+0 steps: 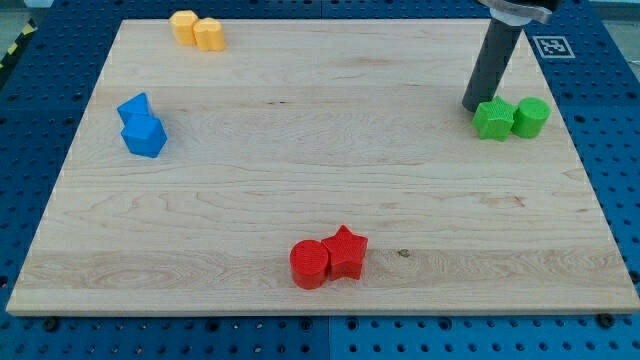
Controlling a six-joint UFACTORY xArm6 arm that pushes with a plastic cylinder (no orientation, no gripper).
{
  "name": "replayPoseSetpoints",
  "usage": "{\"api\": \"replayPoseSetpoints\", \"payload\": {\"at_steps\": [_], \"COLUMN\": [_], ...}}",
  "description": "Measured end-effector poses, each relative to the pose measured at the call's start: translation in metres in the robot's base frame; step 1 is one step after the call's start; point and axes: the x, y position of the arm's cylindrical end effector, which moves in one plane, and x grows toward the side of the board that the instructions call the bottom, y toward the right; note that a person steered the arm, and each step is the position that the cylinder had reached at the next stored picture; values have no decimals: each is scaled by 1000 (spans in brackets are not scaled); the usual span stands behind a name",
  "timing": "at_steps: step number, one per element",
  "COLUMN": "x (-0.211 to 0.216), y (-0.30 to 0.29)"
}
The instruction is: Place the red circle at the top center of the board
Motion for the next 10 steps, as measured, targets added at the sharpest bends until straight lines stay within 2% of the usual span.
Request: {"api": "replayPoseSetpoints", "payload": {"at_steps": [1, 2, 4, 5, 6, 8, 10], "x": [-3, 28, 208, 249, 249, 249, 248], "y": [-85, -119, -119, -120, -127, -201, -202]}}
